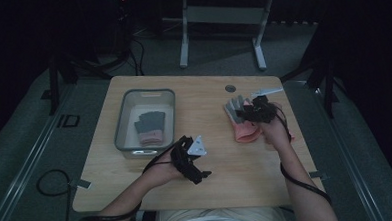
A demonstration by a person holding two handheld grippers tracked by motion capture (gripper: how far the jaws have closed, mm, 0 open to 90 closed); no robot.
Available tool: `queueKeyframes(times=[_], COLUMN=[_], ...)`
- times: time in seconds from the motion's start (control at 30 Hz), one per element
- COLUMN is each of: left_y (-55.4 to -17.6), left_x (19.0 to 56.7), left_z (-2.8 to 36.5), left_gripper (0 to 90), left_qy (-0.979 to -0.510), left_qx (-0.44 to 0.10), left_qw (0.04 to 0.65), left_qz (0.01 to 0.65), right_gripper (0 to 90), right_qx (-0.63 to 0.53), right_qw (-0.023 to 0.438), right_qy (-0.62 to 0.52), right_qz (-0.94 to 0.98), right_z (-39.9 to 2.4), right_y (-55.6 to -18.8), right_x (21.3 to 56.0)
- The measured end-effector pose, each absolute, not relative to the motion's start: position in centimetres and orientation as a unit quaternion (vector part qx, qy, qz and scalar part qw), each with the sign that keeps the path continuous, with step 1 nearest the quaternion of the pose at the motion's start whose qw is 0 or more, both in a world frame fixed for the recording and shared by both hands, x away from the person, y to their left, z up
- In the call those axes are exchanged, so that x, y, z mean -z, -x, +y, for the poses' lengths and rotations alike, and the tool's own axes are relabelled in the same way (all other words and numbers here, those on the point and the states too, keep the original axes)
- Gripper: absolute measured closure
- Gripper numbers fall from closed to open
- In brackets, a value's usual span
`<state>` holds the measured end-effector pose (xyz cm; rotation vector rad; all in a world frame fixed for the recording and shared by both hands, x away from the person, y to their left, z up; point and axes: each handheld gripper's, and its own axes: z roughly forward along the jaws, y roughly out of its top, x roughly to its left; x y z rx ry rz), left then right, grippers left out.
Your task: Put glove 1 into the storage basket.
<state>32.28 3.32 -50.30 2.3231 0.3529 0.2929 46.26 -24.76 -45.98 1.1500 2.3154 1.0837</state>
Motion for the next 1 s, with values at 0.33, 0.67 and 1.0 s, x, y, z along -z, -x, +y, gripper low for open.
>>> queueKeyframes(times=[0.33,0.67,1.0], left_y=[-30.5,-28.8,-27.7], left_x=[53.5,55.2,55.5], left_z=[3.8,3.5,3.5], left_gripper=[1.4,1.4,1.4], left_qy=[-0.906,-0.875,-0.862], left_qx=[-0.116,-0.158,-0.181], left_qw=[0.377,0.417,0.432], left_qz=[0.153,0.189,0.192], right_gripper=[62.5,63.5,62.4], right_qx=[-0.359,-0.306,-0.262], right_qw=[0.185,0.19,0.176], right_qy=[-0.422,-0.405,-0.398], right_qz=[0.812,0.84,0.861], right_z=[-25.7,-24.9,-24.0], right_y=[-47.6,-50.5,-52.4], right_x=[47.1,49.6,52.2])
